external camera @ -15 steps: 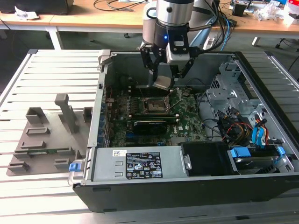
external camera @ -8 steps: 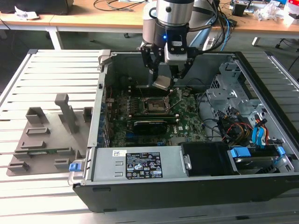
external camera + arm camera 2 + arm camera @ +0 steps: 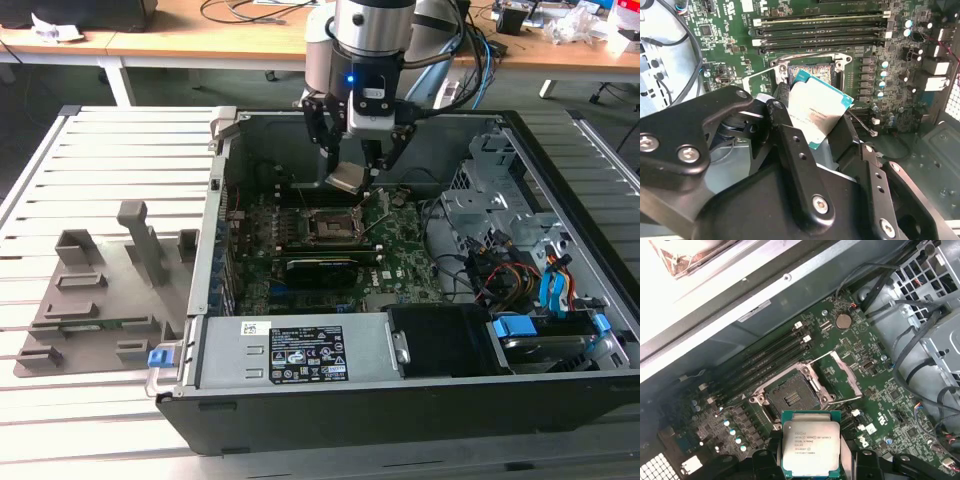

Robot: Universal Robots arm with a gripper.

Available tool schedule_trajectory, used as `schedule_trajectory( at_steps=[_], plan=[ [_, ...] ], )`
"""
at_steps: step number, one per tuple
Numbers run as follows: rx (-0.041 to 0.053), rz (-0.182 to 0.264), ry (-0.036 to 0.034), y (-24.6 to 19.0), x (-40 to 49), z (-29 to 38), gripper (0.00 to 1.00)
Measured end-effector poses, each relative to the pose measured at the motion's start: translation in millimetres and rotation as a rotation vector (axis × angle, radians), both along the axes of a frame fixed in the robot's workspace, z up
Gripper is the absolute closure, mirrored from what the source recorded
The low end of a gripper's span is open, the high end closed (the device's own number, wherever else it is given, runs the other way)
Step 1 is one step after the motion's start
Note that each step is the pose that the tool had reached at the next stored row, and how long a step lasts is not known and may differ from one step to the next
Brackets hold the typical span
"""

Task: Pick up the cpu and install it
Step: 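Place the cpu into insertion slot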

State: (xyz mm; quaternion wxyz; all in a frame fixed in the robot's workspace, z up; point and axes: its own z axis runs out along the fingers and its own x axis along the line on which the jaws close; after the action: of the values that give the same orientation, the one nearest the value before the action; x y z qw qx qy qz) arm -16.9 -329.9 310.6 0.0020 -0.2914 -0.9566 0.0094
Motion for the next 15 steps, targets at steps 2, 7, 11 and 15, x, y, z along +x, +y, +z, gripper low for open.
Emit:
schedule_trajectory(
  at_steps=[2, 7, 11, 15],
  plan=[
    [0.0000, -0.019, 0.0000, 0.0, 0.0, 0.0, 0.45],
    [-0.0001, -0.072, 0.0000, 0.0, 0.0, 0.0, 0.45],
    [0.0000, -0.136, 0.0000, 0.0, 0.0, -0.1, 0.45],
    [0.0000, -0.183, 0.0000, 0.0, 0.0, -0.1, 0.45]
  ],
)
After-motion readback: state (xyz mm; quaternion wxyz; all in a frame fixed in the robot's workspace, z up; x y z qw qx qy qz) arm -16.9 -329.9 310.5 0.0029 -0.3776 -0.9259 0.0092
